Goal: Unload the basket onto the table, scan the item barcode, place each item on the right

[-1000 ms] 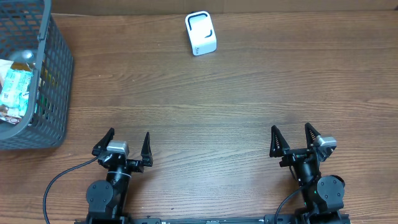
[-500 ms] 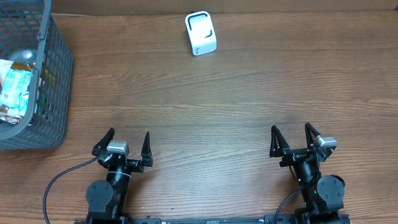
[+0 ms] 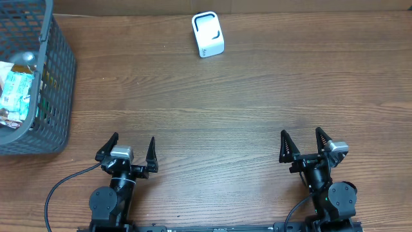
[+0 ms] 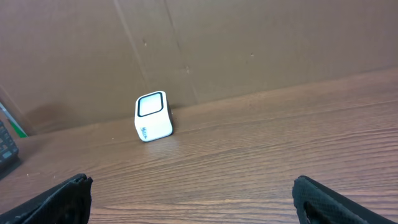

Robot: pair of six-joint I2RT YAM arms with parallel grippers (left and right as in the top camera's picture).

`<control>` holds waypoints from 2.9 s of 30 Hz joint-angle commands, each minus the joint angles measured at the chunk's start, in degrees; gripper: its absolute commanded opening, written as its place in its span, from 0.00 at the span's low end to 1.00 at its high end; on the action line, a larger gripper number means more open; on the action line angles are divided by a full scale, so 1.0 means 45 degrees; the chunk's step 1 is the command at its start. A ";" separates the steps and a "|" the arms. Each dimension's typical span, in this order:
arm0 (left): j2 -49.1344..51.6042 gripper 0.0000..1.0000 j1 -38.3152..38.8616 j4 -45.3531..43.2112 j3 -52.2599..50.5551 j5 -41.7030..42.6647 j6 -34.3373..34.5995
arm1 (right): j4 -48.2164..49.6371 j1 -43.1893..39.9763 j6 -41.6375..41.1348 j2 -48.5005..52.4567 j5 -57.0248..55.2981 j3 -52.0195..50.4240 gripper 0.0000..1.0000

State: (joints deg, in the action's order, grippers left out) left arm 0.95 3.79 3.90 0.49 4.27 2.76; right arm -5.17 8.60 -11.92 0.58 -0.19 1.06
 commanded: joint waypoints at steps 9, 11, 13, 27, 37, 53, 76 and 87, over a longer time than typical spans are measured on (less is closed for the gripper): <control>-0.0151 1.00 0.0151 -0.2093 0.0121 0.1098 -0.0355 | 0.0073 -0.0073 0.0087 -0.0092 0.0068 -0.0136 1.00; -0.0151 1.00 0.0151 -0.2807 0.0593 0.1598 -0.0340 | 0.0073 -0.0073 0.0087 -0.0092 0.0068 -0.0136 1.00; -0.0151 1.00 0.0151 -0.2832 0.1302 0.1622 -0.0325 | 0.0073 -0.0073 0.0087 -0.0092 0.0073 -0.0136 1.00; 0.3517 1.00 0.0151 -0.3876 1.0996 0.2837 -0.0340 | 0.0073 -0.0073 0.0087 -0.0092 0.0068 -0.0136 1.00; 0.7898 1.00 0.0151 -0.9020 1.3532 0.0525 -0.2336 | 0.0073 -0.0073 0.0087 -0.0092 0.0068 -0.0136 1.00; 1.6529 1.00 0.0136 0.2234 2.4752 -0.0767 -0.2667 | 0.0073 -0.0073 0.0087 -0.0092 0.0068 -0.0136 1.00; 2.1478 1.00 -0.7703 1.2148 2.7307 0.1010 -0.1229 | 0.0073 -0.0073 0.0087 -0.0092 0.0068 -0.0136 1.00; 2.2731 1.00 -0.8592 1.4678 2.7282 -0.0816 -0.1229 | 0.0073 -0.0073 0.0087 -0.0092 0.0068 -0.0136 1.00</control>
State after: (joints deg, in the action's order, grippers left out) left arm 102.43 -34.96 68.38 122.61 6.11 -3.31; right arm -5.15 8.60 -11.92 0.58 -0.16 1.06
